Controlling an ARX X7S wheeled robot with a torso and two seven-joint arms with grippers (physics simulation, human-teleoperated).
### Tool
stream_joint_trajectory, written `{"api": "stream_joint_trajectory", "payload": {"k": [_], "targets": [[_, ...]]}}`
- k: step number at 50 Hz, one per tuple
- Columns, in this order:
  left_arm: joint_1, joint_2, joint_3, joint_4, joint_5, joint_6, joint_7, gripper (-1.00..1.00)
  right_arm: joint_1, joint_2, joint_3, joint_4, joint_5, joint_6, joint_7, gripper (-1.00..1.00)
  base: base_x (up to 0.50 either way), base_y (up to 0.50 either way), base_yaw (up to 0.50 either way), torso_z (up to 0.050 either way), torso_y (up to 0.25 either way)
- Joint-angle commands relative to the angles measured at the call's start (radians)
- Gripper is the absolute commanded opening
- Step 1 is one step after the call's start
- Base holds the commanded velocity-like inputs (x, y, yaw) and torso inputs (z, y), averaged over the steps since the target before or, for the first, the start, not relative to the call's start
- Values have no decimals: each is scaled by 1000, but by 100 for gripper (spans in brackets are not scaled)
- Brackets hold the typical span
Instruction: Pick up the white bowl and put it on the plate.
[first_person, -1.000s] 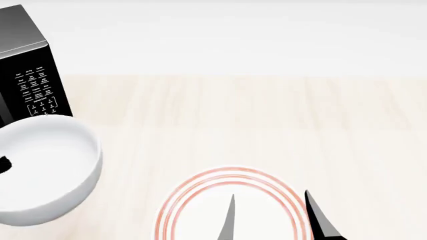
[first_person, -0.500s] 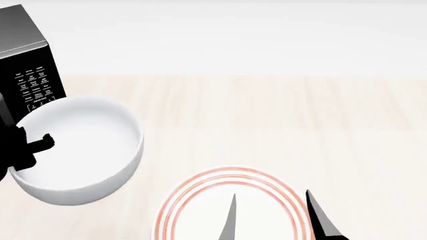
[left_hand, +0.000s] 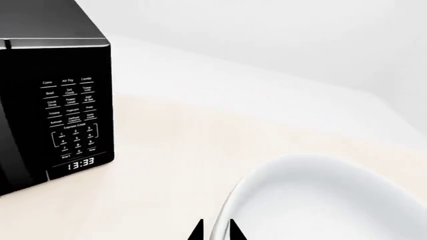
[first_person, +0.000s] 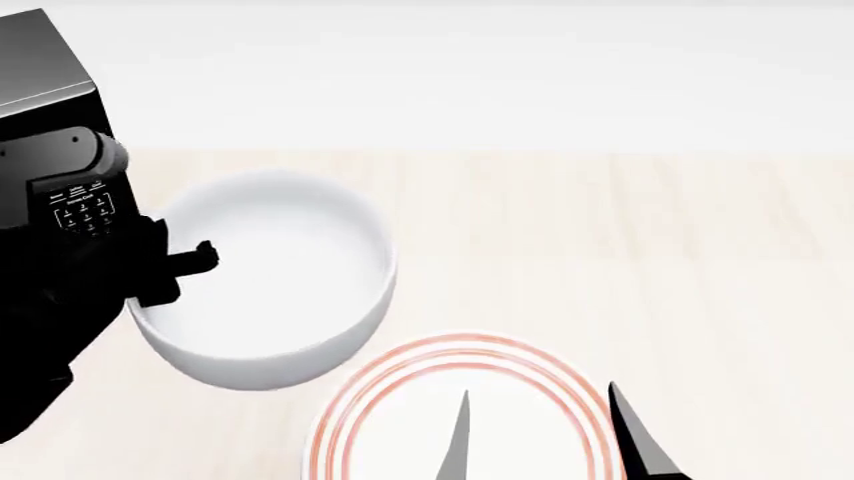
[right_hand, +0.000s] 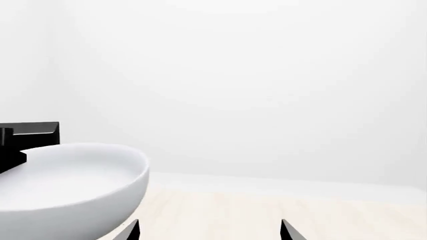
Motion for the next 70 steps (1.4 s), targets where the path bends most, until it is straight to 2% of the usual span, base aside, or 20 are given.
{"api": "stream_joint_trajectory", "payload": {"k": [1,33,48,60,70], "targets": [[-32,47,45,-8,-10,3,9,-100,2,3,1,-3,6,4,4,100,0,0,0,0,0],[-17,137,128,-5,-49,26,22,-100,3,13,-4,-3,7,-1,11,100,0,0,0,0,1],[-33,174,181,-68,-41,89,48,-100,6,21,1,-6,14,0,14,100,0,0,0,0,1],[-34,201,223,-194,-13,189,103,-100,6,25,0,-13,15,2,18,100,0,0,0,0,0],[-25,205,252,-200,-32,211,96,-100,7,29,1,-17,19,3,21,100,0,0,0,0,1]]}}
